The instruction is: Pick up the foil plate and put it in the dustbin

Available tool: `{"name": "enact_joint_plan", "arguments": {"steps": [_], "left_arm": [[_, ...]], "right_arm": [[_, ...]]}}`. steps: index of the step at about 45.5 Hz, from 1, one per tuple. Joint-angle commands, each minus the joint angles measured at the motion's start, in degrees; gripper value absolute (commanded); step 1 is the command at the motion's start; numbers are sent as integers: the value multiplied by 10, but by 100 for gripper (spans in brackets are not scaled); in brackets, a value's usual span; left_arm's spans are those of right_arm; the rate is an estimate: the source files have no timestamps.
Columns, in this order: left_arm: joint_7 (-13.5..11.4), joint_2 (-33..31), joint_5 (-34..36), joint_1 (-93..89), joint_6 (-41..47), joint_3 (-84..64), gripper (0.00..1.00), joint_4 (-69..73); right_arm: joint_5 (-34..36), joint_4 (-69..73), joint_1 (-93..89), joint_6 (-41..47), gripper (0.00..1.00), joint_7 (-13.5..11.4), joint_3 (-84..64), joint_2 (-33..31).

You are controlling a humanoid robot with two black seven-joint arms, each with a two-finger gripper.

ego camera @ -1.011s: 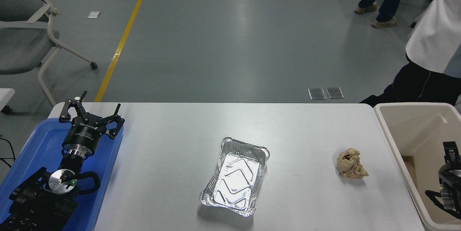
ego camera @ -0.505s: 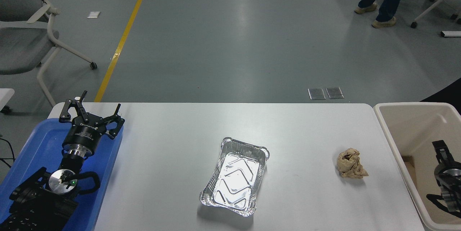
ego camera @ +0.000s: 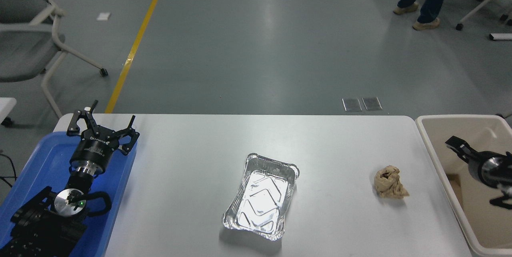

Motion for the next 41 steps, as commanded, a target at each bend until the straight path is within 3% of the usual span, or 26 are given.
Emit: {"name": "enact_joint_plan", "arguments": {"steps": [1, 8, 15, 21, 30, 41], "left_arm": [[0, 0, 0, 0, 0, 0, 99, 0], [-1, 0, 0, 1, 0, 0, 99, 1], [-1, 0, 0, 1, 0, -1, 99, 1], [-1, 0, 0, 1, 0, -1, 99, 1], [-1, 0, 0, 1, 0, -1, 99, 1], [-2, 0, -1, 1, 0, -2, 99, 2]], "right_arm": [[-51, 263, 257, 19, 100, 13, -196, -6], [-89, 357, 403, 96, 100, 60, -286, 28], [-87, 379, 510, 199, 100, 77, -300, 68], [-85, 379, 604, 311, 100, 111, -293, 102], [-70, 379, 702, 455, 100, 114, -253, 102], [-29, 379, 734, 497, 100, 113, -230, 122]]}}
